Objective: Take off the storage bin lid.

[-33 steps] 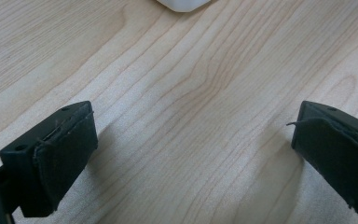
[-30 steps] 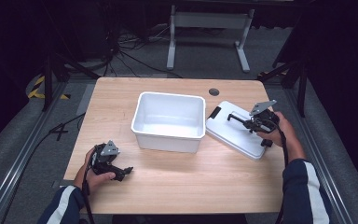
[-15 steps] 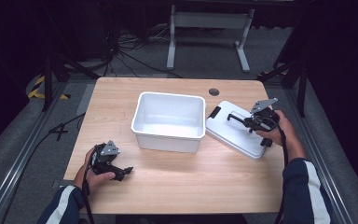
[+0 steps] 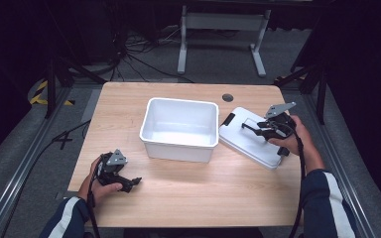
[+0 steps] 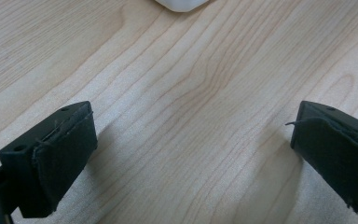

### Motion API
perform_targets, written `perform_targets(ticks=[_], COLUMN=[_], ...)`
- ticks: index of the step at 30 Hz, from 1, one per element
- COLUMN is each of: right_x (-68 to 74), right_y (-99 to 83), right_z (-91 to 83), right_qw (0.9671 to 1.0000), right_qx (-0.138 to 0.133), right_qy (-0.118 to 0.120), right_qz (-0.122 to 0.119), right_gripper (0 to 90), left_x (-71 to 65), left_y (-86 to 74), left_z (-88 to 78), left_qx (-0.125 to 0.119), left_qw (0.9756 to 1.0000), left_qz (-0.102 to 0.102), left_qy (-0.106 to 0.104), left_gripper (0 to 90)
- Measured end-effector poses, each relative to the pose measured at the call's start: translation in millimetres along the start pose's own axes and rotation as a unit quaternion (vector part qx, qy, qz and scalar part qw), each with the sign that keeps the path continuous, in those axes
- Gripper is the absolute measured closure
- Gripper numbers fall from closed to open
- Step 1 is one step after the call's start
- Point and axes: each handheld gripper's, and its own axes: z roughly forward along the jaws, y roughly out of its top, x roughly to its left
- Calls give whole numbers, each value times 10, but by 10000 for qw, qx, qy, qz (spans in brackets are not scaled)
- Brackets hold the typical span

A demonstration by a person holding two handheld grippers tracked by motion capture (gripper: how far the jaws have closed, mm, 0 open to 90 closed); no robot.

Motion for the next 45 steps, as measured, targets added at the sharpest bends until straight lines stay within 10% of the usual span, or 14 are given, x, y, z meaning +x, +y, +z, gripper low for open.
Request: perform_targets(ticks=[45], right_x=[480], right_y=[-516], right_z=[-773], right_qw=[9971], right_qx=[-617], right_qy=[-384], right_qz=[231], right_gripper=[394], left_x=[-4], left_y=[0], left_z=[0], left_qx=[8], left_qw=[10000], left_qz=[-7], left_qy=[1], left_gripper=[6])
